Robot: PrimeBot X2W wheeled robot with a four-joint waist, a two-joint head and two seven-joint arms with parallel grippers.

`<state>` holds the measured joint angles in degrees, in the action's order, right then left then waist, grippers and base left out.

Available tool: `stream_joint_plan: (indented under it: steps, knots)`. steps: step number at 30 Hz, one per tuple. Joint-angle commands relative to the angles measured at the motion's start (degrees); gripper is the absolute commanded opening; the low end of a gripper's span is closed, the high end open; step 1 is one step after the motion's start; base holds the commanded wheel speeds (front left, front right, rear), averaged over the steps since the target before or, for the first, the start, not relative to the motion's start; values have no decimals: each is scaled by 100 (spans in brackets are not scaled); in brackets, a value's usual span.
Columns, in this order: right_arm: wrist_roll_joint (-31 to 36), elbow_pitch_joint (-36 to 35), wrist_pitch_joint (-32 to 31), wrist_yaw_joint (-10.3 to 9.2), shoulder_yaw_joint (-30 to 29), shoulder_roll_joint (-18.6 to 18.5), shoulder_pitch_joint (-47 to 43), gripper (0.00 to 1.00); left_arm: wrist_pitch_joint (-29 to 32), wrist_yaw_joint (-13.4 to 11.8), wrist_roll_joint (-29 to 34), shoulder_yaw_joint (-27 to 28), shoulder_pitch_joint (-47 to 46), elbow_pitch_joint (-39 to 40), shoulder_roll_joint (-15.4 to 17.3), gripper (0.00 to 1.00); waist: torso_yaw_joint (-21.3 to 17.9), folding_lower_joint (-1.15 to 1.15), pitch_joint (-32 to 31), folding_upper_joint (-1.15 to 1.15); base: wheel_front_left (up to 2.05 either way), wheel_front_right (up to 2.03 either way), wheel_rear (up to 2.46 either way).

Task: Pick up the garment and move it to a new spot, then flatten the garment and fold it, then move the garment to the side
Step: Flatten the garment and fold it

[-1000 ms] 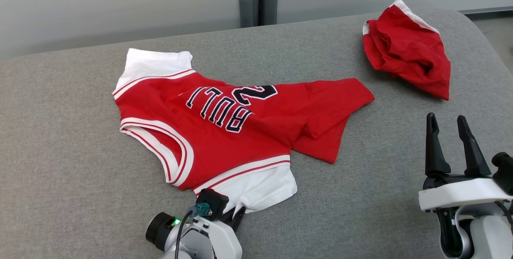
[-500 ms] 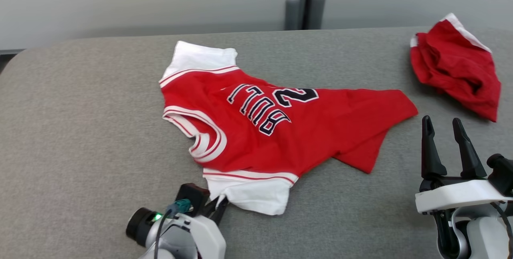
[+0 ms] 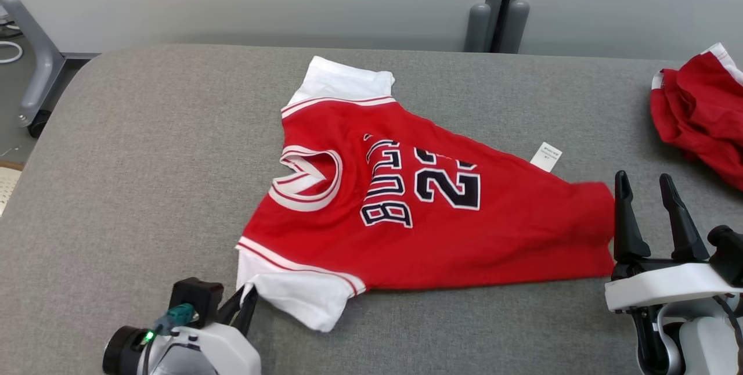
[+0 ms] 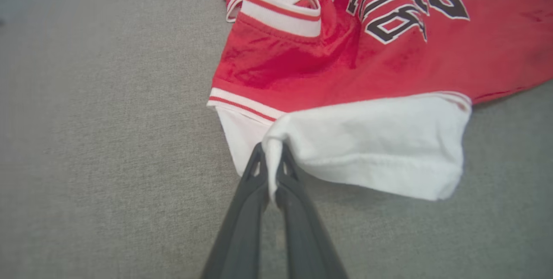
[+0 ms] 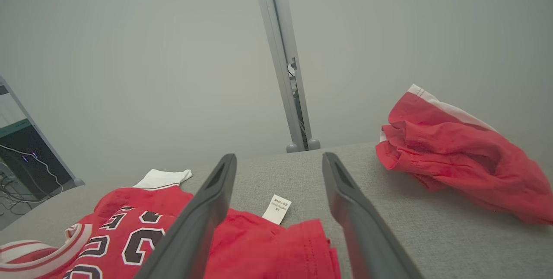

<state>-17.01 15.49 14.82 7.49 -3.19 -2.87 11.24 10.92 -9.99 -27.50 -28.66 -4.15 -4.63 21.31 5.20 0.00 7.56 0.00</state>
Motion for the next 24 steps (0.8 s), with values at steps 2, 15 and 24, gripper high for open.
stream_joint_plan:
  steps: [2, 15, 24]
  knots:
    - [29, -31, 4, 2, -13, -54, -32, 100, 23, -57, -55, 77, 73, 43, 88, 0, 16, 0, -6, 0, 0, 0, 0]
    - [11, -60, -61, 2, -21, -89, -63, 100, -47, -238, -353, 417, 440, -367, 279, 0, -144, 0, -31, 0, 0, 0, 0]
    - [-1, -61, -84, 2, -11, -84, -42, 100, -172, -214, -418, 404, 390, -368, 212, 100, -246, 0, -5, 0, 0, 0, 0]
